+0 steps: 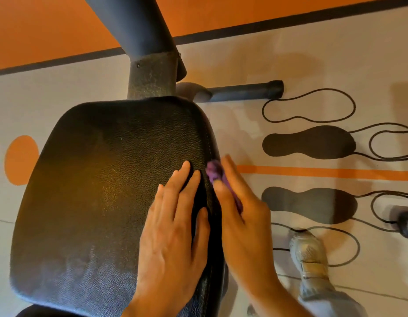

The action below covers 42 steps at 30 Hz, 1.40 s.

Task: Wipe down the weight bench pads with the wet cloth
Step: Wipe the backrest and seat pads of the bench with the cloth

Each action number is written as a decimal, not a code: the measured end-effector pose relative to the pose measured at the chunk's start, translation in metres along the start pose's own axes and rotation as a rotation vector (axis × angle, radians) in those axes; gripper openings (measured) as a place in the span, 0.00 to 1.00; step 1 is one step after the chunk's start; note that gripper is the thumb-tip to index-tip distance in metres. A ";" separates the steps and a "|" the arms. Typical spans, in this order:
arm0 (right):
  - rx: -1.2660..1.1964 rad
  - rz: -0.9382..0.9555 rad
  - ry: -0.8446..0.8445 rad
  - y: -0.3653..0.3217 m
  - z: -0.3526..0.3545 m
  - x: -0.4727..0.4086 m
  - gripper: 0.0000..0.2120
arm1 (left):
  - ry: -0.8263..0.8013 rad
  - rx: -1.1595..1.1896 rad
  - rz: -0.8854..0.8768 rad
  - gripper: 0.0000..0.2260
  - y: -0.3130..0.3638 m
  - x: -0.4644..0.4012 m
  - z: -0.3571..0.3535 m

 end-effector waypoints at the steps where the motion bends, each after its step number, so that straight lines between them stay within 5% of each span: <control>1: 0.028 0.007 -0.013 -0.001 -0.006 -0.026 0.14 | 0.021 0.013 0.015 0.22 -0.002 -0.006 0.005; 4: 0.096 0.005 -0.041 -0.001 -0.018 -0.087 0.13 | 0.056 0.072 0.076 0.22 -0.012 -0.038 0.011; 10: -0.001 -0.077 0.041 0.001 0.008 0.005 0.18 | 0.031 0.061 0.121 0.23 -0.033 -0.085 0.004; 16: 0.223 0.012 -0.082 -0.002 -0.039 -0.130 0.13 | 0.013 0.031 0.100 0.23 -0.036 -0.085 0.000; 22: 0.111 -0.092 0.041 0.002 0.000 -0.028 0.15 | -0.005 0.017 0.124 0.22 -0.036 -0.087 -0.002; 28: 0.359 0.021 -0.057 -0.007 -0.047 -0.134 0.15 | -0.024 0.005 0.109 0.23 -0.034 -0.086 -0.005; 33: 0.218 -0.049 -0.072 -0.008 -0.019 -0.072 0.16 | -0.019 0.034 0.116 0.22 -0.035 -0.086 -0.003; 39: 0.609 0.088 -0.141 -0.017 -0.068 -0.136 0.17 | -0.001 0.035 0.117 0.22 -0.033 -0.087 -0.001; 42: 0.602 0.140 -0.189 -0.023 -0.066 -0.128 0.16 | -0.008 0.057 0.128 0.23 -0.033 -0.087 -0.002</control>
Point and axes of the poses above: each hand's wrist, its own x-axis away from the middle knuckle, its own z-axis out of the back of the hand, y = z × x, the point moved 10 cm from there along -x, towards the middle knuckle, and after that the axes turned 10 degrees about -x, right-handed, at the moved point
